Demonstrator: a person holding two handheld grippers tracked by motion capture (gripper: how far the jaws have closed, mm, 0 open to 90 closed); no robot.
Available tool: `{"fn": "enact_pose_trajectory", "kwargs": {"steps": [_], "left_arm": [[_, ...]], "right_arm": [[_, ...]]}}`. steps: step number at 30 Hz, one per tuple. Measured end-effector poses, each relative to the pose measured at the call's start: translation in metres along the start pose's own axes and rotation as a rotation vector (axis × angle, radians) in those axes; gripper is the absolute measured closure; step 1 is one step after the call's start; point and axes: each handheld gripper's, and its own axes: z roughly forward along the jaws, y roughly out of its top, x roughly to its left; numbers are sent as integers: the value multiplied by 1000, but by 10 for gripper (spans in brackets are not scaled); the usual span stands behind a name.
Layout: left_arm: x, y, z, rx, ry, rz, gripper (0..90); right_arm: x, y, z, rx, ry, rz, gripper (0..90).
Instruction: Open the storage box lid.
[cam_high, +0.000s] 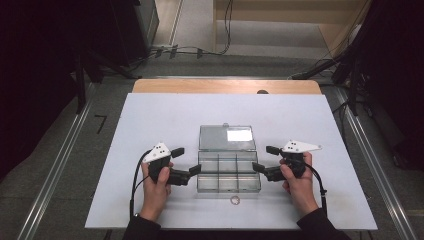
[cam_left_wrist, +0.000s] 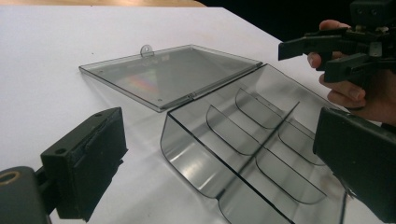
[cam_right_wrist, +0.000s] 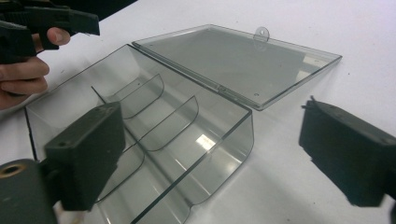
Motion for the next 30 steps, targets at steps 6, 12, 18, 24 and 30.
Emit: {"fn": "enact_pose_trajectory", "kwargs": {"steps": [6, 12, 18, 24, 30], "left_arm": [[-1, -10, -11, 8, -1, 9, 18], [-1, -16, -21, -5, 17, -1, 0], [0, -20, -33, -7, 40, 10, 0], [1, -24, -42, -15, 67, 6, 0], [-1, -27, -49, -8, 76, 24, 0]], "right_arm": [[8, -5, -10, -19, 4, -30, 2], [16, -6, -15, -13, -7, -48, 0], [27, -4, -19, -17, -22, -76, 0], [30, -4, -22, -12, 0, -84, 0], [36, -3, -24, 10, 9, -92, 0]]}}
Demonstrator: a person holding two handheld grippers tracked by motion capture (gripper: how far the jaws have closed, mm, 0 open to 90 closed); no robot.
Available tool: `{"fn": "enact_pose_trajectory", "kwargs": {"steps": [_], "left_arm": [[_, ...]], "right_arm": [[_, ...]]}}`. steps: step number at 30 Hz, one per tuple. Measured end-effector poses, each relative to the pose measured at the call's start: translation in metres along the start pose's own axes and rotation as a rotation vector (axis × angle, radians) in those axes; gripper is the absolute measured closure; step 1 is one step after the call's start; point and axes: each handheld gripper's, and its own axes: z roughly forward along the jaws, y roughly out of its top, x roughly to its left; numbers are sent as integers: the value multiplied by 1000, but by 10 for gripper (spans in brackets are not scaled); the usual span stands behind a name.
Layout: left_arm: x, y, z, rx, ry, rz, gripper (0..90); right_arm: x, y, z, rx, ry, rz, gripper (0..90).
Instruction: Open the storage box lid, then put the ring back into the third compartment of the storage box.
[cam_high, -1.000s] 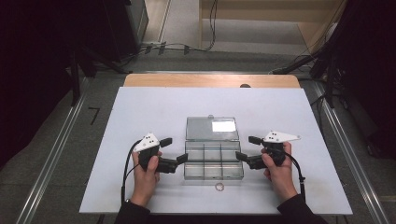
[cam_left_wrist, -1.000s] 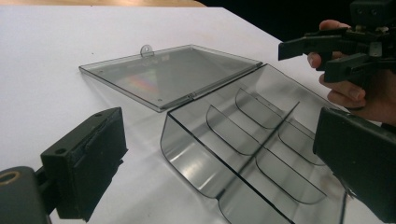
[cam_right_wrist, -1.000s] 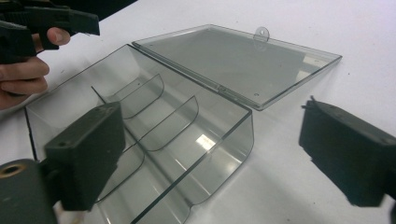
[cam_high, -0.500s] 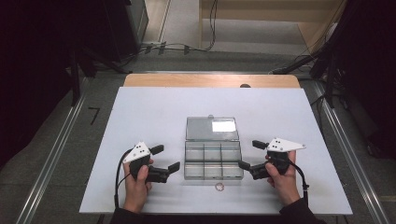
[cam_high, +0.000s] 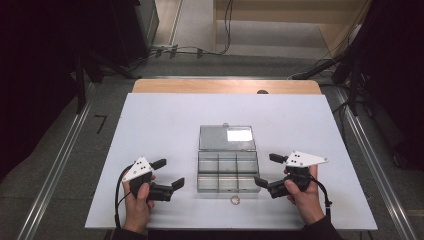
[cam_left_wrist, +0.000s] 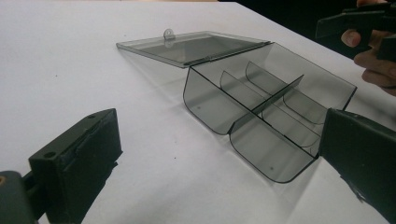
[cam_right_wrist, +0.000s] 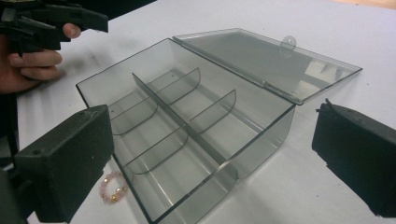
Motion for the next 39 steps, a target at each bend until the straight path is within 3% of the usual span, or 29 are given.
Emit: {"fn": "enact_pose_trajectory", "kwargs": {"steps": [5, 12, 20, 29, 39], "left_arm": [[3, -3, -7, -10, 9, -8, 0], [7, -8, -15, -15, 25, -26, 0], [10, -10, -23, -16, 44, -13, 0], [13, -11, -26, -12, 50, -9, 0], [19, -12, -32, -29, 51, -20, 0]], "right_arm": [[6, 1, 2, 37, 14, -9, 0], [16, 4, 3, 49, 50, -30, 30], [31, 6, 8, 74, 65, -72, 56], [43, 7, 11, 83, 52, -97, 309], [61, 5, 19, 111, 97, -164, 501]]}}
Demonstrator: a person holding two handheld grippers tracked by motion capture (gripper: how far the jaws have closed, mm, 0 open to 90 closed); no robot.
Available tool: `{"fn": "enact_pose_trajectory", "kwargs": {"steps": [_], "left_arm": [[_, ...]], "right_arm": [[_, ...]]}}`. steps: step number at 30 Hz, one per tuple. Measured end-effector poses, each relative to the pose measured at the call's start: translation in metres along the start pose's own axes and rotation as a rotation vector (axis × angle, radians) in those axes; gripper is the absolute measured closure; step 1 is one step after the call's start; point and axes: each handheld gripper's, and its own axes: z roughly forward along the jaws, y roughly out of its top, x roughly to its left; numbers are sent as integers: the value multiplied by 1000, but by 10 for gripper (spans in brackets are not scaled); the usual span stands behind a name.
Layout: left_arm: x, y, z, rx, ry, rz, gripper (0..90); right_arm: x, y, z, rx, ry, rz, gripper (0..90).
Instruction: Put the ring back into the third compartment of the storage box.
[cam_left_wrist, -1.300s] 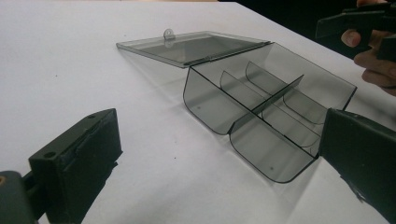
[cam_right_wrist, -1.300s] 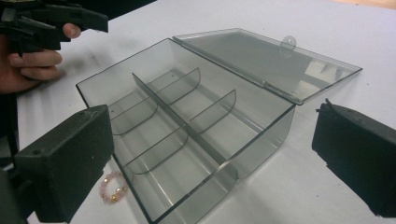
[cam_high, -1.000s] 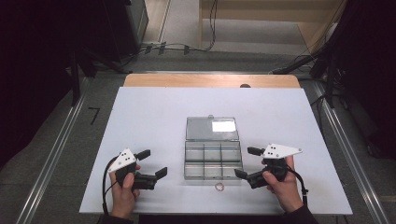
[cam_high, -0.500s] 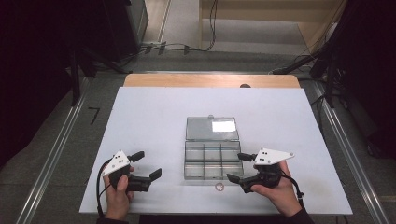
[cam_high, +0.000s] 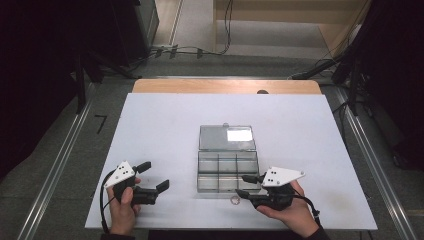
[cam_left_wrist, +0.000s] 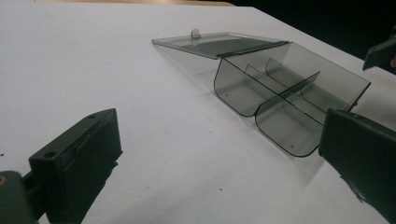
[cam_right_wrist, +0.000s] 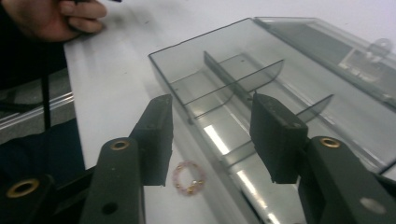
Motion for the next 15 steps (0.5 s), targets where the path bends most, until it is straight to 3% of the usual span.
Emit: {"fn": "enact_pose_trajectory", "kwargs": {"steps": [15], "left_arm": [[0, -1, 2, 9, -7, 2, 0]], "right_arm": [[11, -8, 18, 94, 85, -66, 681]]}}
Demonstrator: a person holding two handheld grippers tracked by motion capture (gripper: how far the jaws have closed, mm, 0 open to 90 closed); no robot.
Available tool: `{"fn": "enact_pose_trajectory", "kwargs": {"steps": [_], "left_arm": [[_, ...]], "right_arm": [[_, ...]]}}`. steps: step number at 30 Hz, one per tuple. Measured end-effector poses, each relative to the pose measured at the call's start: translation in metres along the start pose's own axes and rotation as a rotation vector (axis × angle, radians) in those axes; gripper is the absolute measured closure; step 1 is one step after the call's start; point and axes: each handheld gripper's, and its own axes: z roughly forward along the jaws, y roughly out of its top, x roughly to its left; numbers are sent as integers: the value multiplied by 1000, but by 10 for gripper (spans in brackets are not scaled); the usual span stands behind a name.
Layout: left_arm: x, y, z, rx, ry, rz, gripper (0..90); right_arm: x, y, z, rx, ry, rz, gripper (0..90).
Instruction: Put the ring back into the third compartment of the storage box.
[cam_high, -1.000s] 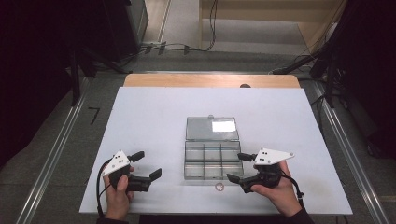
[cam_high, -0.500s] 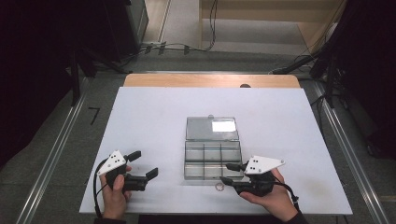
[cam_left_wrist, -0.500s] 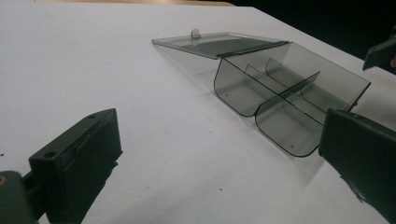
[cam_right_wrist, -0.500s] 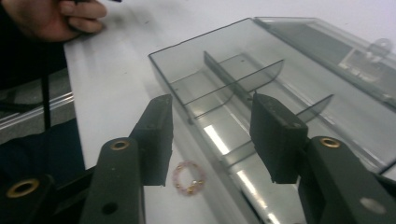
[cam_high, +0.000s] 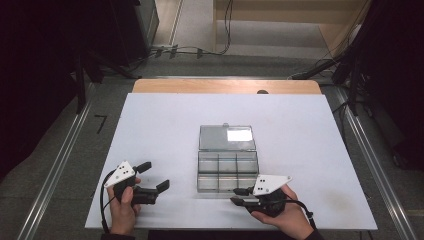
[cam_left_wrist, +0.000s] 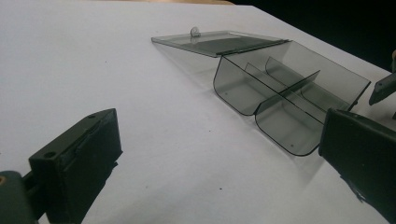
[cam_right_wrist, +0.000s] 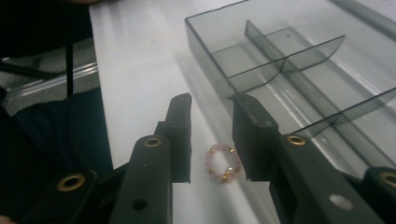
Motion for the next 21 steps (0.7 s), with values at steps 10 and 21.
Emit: {"fn": "enact_pose_trajectory", "kwargs": {"steps": [10, 21], "left_arm": [[1, 0, 0, -2, -5, -3, 0], [0, 0, 1, 0, -10, -1, 0]], "right_arm": [[0, -6, 11, 49, 7, -3, 744], [0, -12, 21, 98, -19, -16, 792]]}}
